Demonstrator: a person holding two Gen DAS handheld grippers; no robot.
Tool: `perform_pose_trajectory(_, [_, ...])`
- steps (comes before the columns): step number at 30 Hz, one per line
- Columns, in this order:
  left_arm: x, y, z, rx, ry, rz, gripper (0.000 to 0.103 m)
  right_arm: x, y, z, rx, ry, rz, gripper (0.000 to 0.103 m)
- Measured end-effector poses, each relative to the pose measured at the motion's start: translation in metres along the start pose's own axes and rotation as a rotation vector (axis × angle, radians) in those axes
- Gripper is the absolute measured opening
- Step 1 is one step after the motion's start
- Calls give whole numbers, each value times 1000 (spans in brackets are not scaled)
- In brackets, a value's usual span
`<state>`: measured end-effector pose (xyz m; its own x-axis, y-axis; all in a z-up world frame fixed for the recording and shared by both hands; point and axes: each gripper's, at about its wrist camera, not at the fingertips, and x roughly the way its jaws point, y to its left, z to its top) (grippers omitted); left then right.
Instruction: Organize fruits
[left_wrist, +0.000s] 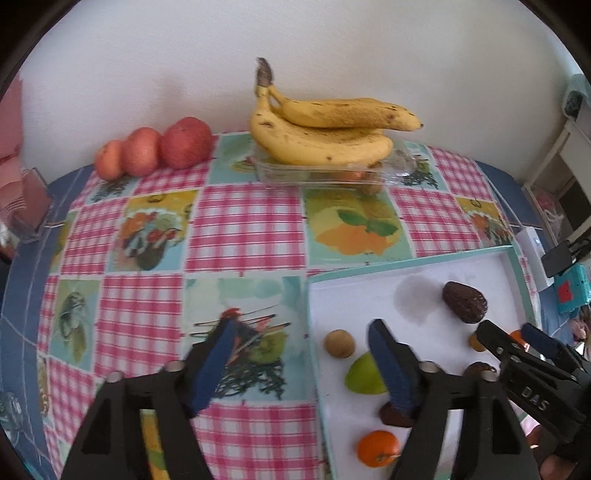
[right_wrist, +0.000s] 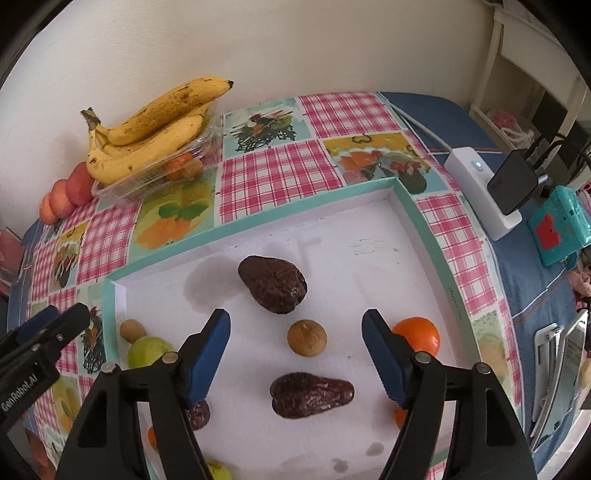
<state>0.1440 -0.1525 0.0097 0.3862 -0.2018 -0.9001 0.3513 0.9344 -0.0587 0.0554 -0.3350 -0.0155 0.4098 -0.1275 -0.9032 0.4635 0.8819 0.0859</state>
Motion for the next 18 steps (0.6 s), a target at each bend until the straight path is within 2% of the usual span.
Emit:
perform_pose_trajectory(3, [-7,8,-4,-13,-18,28,90,-5,2,-2,-8,-12,1,89])
perform_pose_trajectory(5, [-10,14,-8,-26,-32,38,103,-10,5,-4,-17,-27,11,90])
perform_pose_trajectory(12, [-22,46,-30,-100,-77,56,103,-20,9,-18,-41,-46,34,91])
perform_pose_trajectory(18, [-37,59,-46,-131,-91,79,103,-28,10,-36,-25,-21,125,91])
